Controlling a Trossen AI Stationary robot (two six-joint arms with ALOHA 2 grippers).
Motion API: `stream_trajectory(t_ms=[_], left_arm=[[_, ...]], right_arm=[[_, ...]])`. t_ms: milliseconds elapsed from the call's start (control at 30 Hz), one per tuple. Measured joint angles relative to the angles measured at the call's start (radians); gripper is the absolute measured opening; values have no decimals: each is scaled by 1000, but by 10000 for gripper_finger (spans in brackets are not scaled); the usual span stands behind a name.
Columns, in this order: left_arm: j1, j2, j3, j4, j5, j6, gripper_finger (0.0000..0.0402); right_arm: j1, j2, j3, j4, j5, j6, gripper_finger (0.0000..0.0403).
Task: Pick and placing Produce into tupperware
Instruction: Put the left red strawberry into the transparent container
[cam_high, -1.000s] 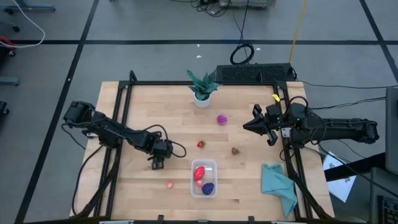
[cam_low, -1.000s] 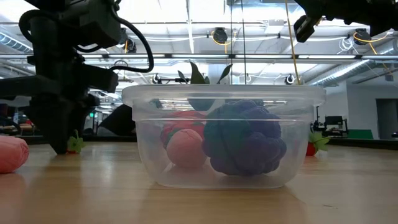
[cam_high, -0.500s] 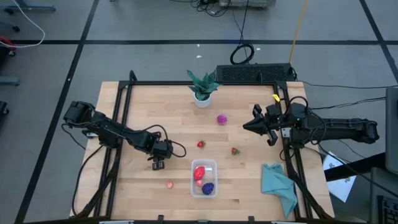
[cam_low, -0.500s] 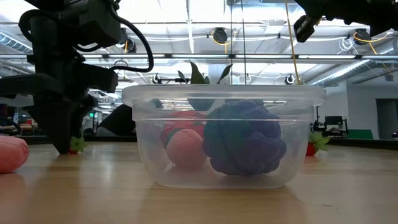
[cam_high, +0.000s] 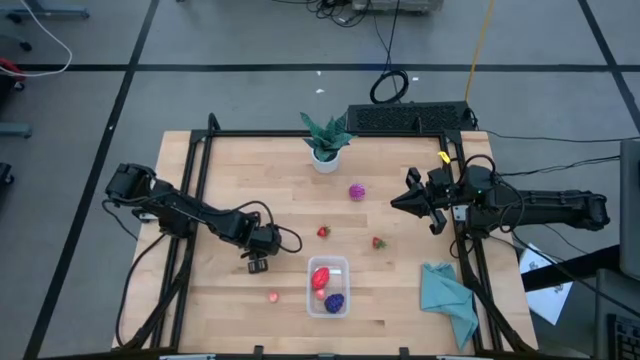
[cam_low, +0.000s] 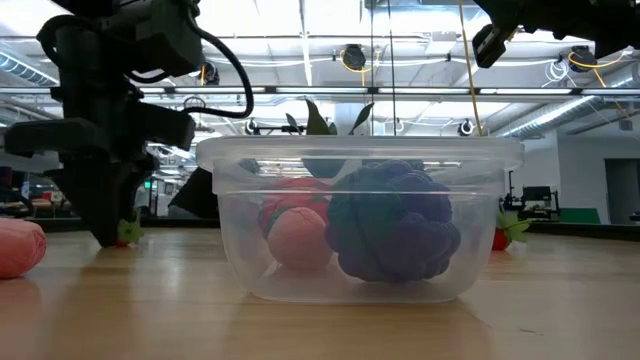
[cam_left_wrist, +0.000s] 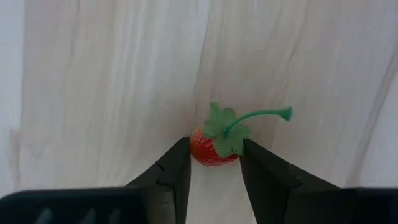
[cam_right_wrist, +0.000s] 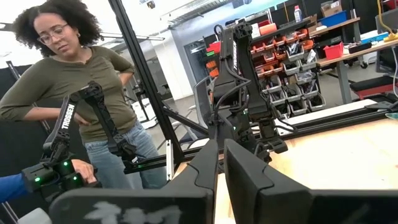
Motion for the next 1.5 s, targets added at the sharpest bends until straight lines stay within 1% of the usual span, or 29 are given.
stream_trajectory(t_ms=[567,933,1067,1267,1500], left_arm=[[0,-3,14,-10,30,-40,122],[0,-4,30,-24,106,-68,122],[0,-4,89,-86,106,-52,122],[0,-5,224,-205,78,-26,122],[-8,-5,373,-188,75,-3,122]], right_arm=[[0,0,0,1,0,0,18],[0,0,0,1,0,0,18],[0,0,0,1,0,0,18],[0,0,0,1,0,0,18],[0,0,0,1,0,0,18]])
